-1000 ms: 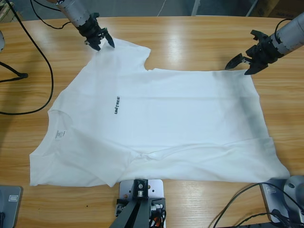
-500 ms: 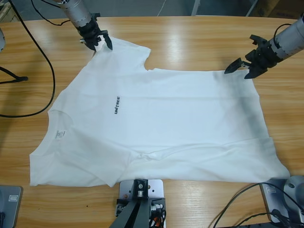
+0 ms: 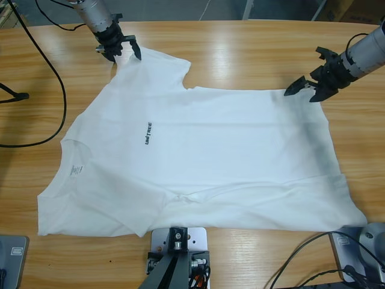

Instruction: Fold clothes

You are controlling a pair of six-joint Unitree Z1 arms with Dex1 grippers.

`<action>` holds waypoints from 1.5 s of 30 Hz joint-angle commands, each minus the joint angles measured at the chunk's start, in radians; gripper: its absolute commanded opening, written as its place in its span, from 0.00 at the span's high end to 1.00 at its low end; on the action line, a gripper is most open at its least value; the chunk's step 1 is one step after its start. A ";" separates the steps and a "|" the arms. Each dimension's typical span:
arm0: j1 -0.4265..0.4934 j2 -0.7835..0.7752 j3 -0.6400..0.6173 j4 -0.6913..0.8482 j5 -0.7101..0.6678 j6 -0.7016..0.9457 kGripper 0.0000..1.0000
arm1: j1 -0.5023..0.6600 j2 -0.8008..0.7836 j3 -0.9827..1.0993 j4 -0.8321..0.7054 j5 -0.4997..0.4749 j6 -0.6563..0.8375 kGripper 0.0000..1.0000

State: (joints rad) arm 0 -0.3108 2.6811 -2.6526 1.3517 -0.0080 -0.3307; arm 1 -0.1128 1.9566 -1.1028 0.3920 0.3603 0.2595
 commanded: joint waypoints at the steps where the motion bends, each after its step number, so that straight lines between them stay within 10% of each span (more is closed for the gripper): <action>1: -0.002 -0.037 -0.575 -0.005 0.062 0.125 0.11 | -0.013 0.016 0.023 -0.012 -0.024 -0.017 0.00; 8: -0.005 -0.253 -0.574 -0.095 0.066 0.129 0.04 | -0.013 -0.033 0.039 -0.010 -0.069 -0.018 0.00; 22: -0.051 -0.334 -0.513 0.313 0.220 0.102 0.05 | 0.001 -0.224 0.123 0.022 -0.170 -0.105 0.00; 28: -0.186 -0.553 -0.138 0.302 0.620 0.011 0.05 | 0.001 -0.250 0.146 0.022 -0.176 -0.125 0.01; 35: -0.131 -0.582 -0.098 0.269 0.244 0.079 0.05 | 0.016 -0.282 0.162 0.025 -0.186 -0.126 0.01; 38: -0.123 -0.659 0.100 0.193 0.234 0.085 0.05 | 0.016 -0.279 0.162 0.024 -0.187 -0.131 0.01; 42: -0.070 -1.023 0.917 -0.326 0.275 0.086 0.05 | 0.022 -0.280 0.161 0.024 -0.184 -0.131 0.01; 45: -0.022 -1.070 1.034 -0.456 0.268 0.084 0.05 | 0.031 -0.271 0.160 0.023 -0.184 -0.132 0.01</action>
State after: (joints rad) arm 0 -0.4195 1.8644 -2.0960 1.2427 0.2550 -0.2558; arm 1 -0.1024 1.7033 -0.9701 0.4046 0.1875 0.1415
